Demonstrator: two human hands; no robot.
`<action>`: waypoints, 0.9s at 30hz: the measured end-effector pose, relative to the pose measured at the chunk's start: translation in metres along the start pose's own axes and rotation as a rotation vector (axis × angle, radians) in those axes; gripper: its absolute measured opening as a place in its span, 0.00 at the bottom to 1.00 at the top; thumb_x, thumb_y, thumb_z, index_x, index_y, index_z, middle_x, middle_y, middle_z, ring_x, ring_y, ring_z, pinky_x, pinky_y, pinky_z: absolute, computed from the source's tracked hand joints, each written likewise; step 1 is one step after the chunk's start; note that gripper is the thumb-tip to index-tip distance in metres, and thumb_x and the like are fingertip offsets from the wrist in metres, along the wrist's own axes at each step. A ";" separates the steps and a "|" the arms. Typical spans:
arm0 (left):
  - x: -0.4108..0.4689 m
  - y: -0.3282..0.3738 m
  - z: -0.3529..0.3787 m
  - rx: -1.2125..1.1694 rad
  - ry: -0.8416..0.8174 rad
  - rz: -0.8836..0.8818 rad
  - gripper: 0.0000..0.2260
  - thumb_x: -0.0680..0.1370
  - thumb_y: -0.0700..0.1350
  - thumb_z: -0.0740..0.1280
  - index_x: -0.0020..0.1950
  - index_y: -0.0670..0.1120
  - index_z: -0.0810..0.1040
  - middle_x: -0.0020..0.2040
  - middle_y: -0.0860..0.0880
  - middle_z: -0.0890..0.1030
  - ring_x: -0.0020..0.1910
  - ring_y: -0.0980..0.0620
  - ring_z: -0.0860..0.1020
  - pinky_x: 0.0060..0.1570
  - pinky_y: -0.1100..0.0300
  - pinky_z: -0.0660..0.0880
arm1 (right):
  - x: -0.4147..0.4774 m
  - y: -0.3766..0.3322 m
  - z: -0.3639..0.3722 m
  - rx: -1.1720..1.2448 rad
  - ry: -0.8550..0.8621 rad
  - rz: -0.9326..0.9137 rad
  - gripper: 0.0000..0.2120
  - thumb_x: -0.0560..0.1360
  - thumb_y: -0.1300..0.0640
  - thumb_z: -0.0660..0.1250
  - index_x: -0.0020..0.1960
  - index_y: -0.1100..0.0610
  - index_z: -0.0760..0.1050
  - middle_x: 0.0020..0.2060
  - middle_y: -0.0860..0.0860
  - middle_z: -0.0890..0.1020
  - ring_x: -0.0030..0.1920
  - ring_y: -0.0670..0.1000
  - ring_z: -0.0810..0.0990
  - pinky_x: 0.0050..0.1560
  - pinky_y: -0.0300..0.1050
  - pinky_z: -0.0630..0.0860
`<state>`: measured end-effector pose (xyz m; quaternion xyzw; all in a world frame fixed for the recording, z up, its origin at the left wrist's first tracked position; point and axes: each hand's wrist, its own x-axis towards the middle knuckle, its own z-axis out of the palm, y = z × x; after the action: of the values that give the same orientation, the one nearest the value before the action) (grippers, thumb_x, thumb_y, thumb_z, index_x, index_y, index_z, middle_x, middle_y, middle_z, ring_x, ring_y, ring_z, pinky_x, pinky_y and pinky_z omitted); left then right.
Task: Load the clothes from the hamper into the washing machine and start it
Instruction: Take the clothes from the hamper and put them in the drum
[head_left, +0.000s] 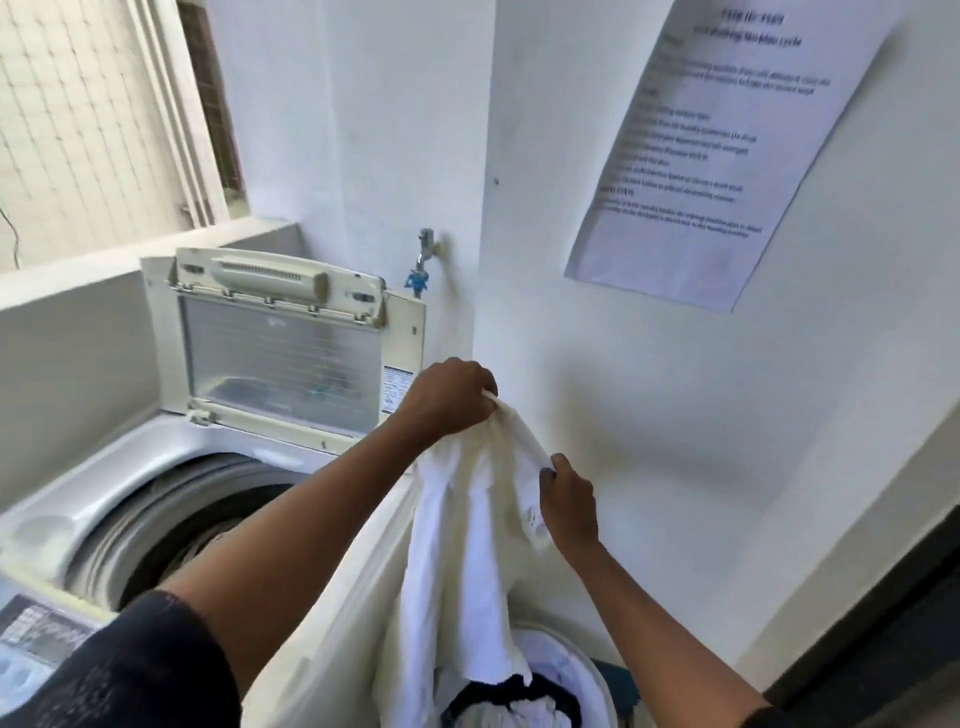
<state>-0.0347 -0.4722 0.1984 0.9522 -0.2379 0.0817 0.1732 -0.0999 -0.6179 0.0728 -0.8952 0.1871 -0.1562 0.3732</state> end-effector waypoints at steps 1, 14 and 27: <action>0.000 -0.004 -0.010 0.000 0.028 -0.013 0.15 0.71 0.43 0.62 0.55 0.52 0.81 0.55 0.45 0.82 0.55 0.43 0.78 0.52 0.56 0.74 | 0.002 -0.008 -0.002 0.126 -0.050 -0.018 0.06 0.77 0.58 0.55 0.42 0.57 0.64 0.28 0.53 0.70 0.37 0.59 0.71 0.38 0.47 0.65; 0.001 -0.110 -0.147 -0.015 0.440 -0.142 0.15 0.71 0.41 0.60 0.53 0.50 0.82 0.52 0.42 0.83 0.52 0.39 0.79 0.51 0.53 0.75 | 0.046 -0.155 -0.015 0.025 -0.312 -0.207 0.10 0.75 0.58 0.58 0.48 0.60 0.76 0.36 0.59 0.83 0.37 0.58 0.82 0.39 0.52 0.81; 0.020 -0.232 -0.251 -0.191 0.671 -0.259 0.17 0.79 0.47 0.53 0.52 0.38 0.77 0.53 0.35 0.79 0.53 0.35 0.76 0.44 0.54 0.67 | 0.054 -0.442 0.016 0.693 -0.186 -0.282 0.10 0.77 0.59 0.58 0.46 0.57 0.78 0.49 0.60 0.82 0.42 0.59 0.82 0.43 0.52 0.81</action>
<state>0.0760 -0.1960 0.3676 0.8742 -0.0517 0.3443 0.3386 0.0513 -0.3448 0.3910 -0.7433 -0.0362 -0.1781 0.6438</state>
